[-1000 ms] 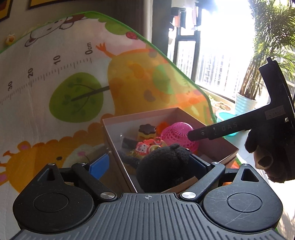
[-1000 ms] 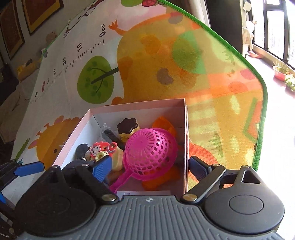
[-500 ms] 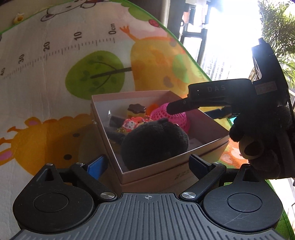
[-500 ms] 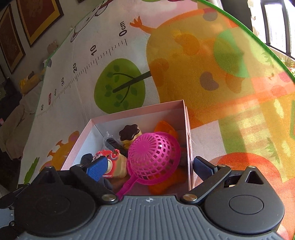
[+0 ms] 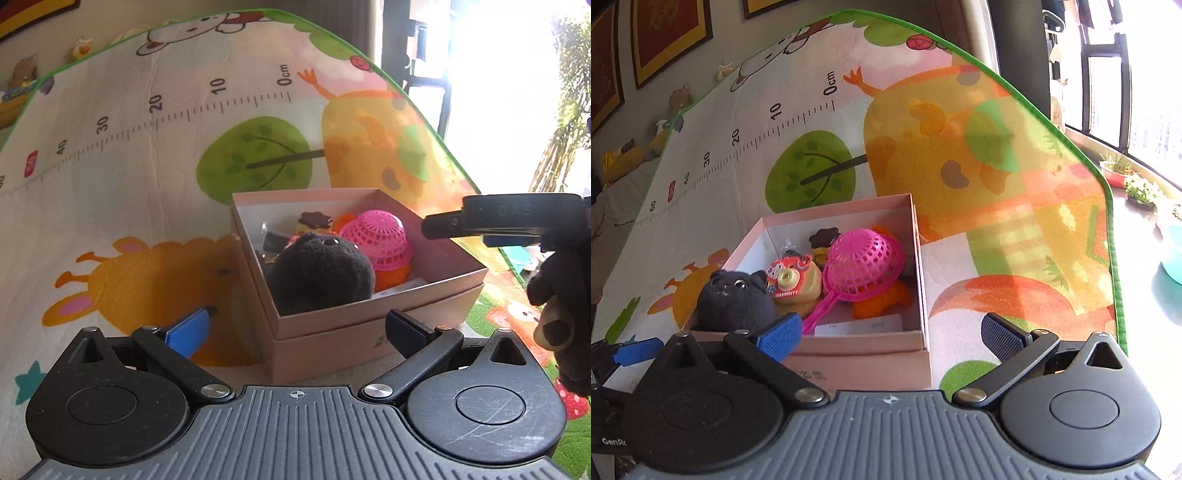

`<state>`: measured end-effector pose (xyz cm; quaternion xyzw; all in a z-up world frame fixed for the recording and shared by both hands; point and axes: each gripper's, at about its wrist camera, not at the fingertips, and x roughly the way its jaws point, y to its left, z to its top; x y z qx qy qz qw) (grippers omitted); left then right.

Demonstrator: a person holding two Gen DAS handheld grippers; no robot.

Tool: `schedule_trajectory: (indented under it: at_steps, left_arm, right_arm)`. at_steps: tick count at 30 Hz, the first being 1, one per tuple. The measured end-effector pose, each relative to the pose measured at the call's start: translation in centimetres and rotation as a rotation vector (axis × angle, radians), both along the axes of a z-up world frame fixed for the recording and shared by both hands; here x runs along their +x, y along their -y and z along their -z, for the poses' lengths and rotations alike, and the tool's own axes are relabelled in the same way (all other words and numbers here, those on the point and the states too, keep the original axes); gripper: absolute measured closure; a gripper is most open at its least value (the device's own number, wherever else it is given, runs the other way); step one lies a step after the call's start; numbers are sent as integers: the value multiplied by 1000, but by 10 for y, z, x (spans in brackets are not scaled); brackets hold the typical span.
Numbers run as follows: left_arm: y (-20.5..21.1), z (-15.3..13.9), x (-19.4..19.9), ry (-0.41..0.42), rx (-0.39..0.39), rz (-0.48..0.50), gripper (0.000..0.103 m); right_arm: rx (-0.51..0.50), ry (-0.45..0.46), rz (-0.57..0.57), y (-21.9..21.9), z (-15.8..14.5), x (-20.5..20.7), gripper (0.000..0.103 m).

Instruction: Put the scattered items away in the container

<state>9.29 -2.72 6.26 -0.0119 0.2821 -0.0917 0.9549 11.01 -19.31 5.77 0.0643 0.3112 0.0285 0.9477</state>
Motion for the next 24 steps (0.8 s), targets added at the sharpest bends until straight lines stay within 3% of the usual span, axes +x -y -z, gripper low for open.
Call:
schedule_trajectory:
  at_steps: [6,12,16,20,24]
  left_arm:
    - [1,15,-34,-42,45,-94,0]
    - [4,33,-52,-78,33,-151,0]
    - [0,36,-44,-100,32,-201,0]
    - [9,39,-35,-123,105,-199,0]
    - [8,41,-30,-128,91,-204,0]
  right_arm:
    - [-64,-46,12,-21,26,-49,0]
    - [-126,-131,40,-32,52,-54,0]
    - [-130,-119,51,-33,53,-45,0]
    - [-130,-94,76,-35,56,-42,0]
    - [-132,-73,92,-38,58,-47,0]
